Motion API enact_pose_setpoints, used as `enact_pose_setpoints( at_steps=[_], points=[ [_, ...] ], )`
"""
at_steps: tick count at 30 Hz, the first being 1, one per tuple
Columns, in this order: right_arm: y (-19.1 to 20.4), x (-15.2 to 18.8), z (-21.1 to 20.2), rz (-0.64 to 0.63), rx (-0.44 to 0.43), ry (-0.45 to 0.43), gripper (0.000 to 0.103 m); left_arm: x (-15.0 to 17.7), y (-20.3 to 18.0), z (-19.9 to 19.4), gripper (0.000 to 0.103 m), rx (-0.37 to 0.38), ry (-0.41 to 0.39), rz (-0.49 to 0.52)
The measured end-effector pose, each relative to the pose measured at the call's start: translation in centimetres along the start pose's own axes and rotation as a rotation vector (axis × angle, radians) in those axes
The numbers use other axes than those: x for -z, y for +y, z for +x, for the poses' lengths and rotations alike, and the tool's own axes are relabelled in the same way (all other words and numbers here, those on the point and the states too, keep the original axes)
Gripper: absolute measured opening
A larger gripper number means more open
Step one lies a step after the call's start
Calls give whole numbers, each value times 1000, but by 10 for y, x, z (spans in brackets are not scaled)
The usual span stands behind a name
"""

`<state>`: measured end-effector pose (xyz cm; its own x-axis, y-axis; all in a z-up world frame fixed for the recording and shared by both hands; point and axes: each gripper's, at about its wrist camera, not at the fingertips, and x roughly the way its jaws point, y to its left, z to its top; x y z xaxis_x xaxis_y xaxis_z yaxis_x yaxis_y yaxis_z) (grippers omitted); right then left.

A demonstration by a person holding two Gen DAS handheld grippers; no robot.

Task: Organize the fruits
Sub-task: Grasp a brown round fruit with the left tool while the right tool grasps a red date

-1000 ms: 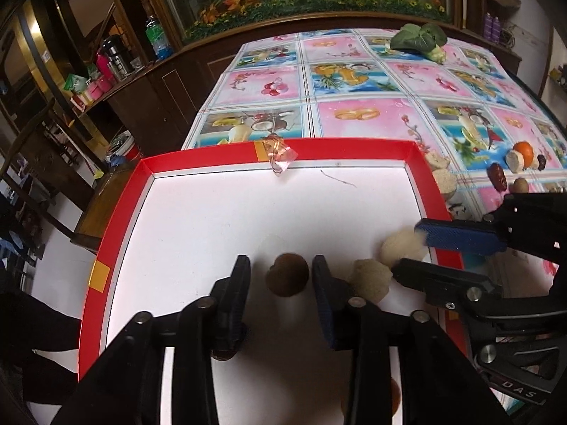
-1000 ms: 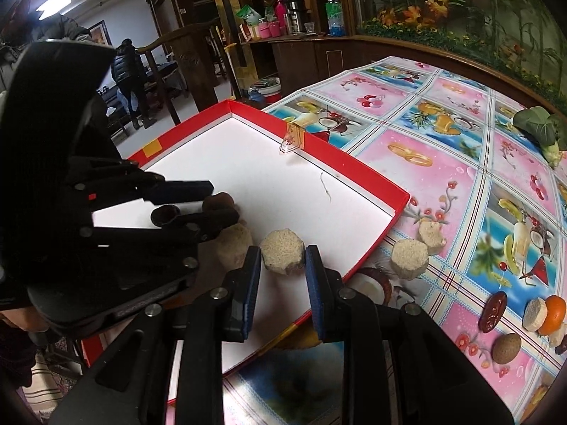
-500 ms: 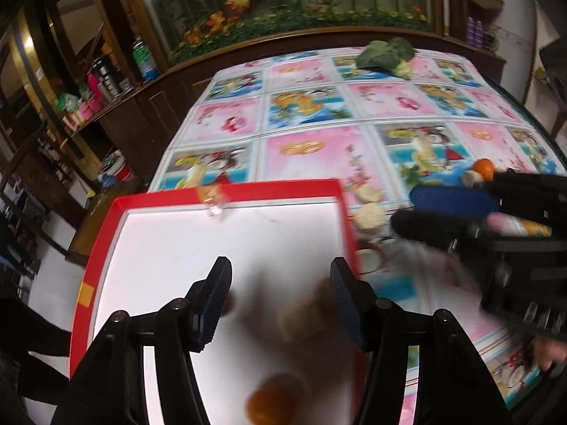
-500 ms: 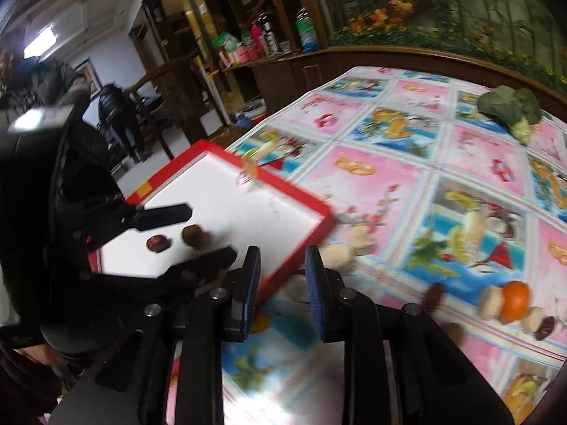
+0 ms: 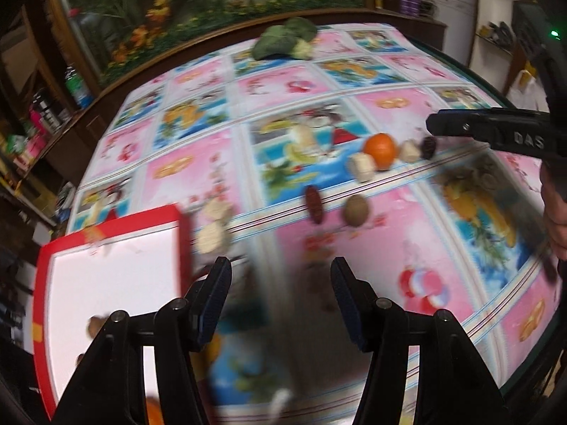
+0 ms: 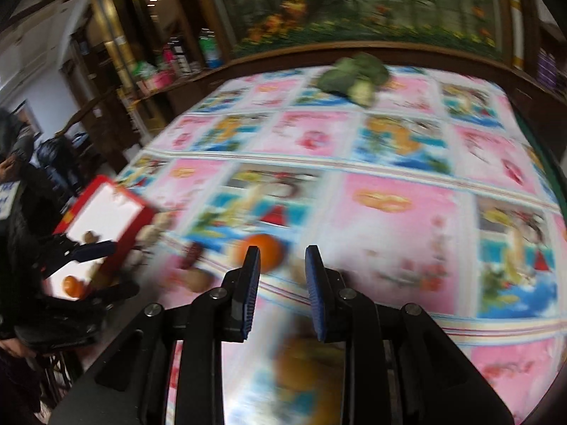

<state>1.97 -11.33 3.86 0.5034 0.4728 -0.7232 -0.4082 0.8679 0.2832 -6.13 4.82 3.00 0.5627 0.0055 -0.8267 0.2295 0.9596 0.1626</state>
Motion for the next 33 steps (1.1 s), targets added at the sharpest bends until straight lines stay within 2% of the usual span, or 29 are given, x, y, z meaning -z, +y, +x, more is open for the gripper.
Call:
enact_pose_setpoints(
  at_steps=[5, 8, 12, 20, 23, 31, 33],
  points=[
    [-40, 0, -3, 97, 38, 54, 28, -14, -19, 7, 58, 41, 8, 35],
    [-45, 2, -4, 88, 37, 81, 28, -18, -28, 13, 58, 79, 13, 70],
    [-39, 4, 2, 83, -1, 113, 28, -21, -33, 20, 58, 119, 17, 109],
    [-28, 7, 13, 42, 27, 144, 28, -26, -31, 29, 58, 198, 14, 117],
    [-27, 8, 19, 32, 45, 160, 28, -26, -32, 33, 54, 231, 19, 120],
    [-18, 10, 26, -12, 85, 142, 28, -32, -29, 39, 53, 269, 26, 117],
    [-17, 10, 27, -17, 89, 132, 28, -32, -28, 39, 49, 270, 27, 119]
  ],
)
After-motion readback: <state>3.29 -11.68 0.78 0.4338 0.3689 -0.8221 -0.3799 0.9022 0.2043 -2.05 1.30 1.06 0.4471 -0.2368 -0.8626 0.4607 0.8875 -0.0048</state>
